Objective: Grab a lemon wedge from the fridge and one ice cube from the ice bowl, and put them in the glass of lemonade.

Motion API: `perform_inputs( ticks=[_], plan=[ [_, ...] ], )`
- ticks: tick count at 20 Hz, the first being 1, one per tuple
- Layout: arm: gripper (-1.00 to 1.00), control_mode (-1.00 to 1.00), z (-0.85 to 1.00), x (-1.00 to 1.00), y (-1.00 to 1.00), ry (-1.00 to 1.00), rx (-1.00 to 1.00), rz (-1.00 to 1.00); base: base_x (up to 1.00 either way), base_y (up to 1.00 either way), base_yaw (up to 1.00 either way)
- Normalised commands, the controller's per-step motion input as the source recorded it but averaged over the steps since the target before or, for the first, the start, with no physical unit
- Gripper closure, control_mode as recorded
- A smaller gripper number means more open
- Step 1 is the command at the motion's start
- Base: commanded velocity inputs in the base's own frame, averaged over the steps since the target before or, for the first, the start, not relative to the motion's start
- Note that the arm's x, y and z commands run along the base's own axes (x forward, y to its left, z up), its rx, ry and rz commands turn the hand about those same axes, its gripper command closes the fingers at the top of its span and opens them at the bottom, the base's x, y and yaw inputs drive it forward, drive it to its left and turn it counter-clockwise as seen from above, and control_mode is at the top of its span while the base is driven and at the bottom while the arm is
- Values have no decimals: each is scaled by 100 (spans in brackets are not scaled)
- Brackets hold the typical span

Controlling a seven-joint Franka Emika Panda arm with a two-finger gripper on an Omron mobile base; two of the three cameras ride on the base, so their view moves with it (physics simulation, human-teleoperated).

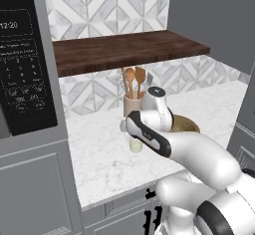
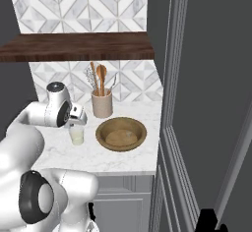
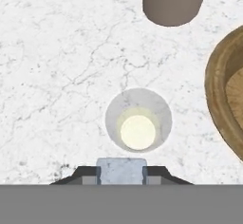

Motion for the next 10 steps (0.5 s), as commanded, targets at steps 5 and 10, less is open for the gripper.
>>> perform_inputs(
  ticks=[5,10],
  plan=[
    [100,-100,-25,38,12,0,-2,0,0,0,0],
    [100,-100,-8,32,1,0,0,0,0,0,0]
  ],
)
